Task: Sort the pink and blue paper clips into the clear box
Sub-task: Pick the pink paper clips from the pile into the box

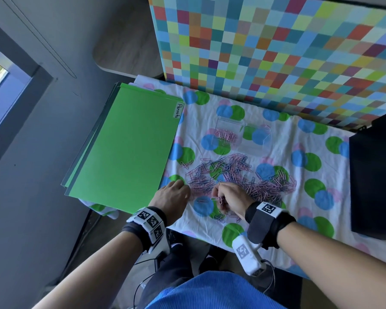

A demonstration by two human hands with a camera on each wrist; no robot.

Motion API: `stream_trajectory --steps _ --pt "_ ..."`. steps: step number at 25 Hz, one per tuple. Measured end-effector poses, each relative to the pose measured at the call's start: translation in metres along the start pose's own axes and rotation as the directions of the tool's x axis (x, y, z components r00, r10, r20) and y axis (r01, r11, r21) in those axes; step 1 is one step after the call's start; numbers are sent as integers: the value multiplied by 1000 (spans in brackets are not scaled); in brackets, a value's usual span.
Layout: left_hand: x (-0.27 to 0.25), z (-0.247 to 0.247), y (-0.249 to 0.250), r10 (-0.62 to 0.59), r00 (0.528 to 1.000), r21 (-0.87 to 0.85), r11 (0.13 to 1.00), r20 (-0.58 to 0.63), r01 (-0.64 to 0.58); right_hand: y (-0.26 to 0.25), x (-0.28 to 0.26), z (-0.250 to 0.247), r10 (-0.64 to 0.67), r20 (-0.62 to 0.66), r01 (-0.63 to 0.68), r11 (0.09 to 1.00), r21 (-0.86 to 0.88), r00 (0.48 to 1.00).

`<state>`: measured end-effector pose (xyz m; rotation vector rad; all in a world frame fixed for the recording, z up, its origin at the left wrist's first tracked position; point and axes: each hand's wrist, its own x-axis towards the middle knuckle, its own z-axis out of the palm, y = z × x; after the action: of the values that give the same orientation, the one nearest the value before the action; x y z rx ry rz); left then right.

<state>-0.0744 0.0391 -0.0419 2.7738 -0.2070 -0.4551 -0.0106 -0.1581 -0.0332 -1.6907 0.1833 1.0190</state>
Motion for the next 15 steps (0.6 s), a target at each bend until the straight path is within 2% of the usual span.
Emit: stream_trajectory --steps 2,5,6,8,10,11,15 --pt "0 -1 0 29 1000 -10 1000 6 -28 -2 -1 2 53 43 -60 983 176 998" --pt "-2 -4 -3 63 998 -81 995 2 -63 -6 -2 0 68 114 -95 963 251 991" --pt "-2 -5 -4 63 998 -106 992 6 -62 -8 -4 0 59 114 -81 976 201 992" --pt "-2 -9 -5 52 999 -133 990 6 -50 -7 -2 0 8 45 -4 995 -97 999" --pt "0 -11 -6 63 998 -104 992 -19 -65 -3 1 1 -95 -36 71 908 -414 995" --pt "0 -10 -7 87 996 -75 993 -34 -89 -1 2 1 -145 -53 101 867 -488 988" --pt "1 -4 -10 171 984 -41 984 -51 -173 4 -4 -3 -295 -34 220 780 -585 955"
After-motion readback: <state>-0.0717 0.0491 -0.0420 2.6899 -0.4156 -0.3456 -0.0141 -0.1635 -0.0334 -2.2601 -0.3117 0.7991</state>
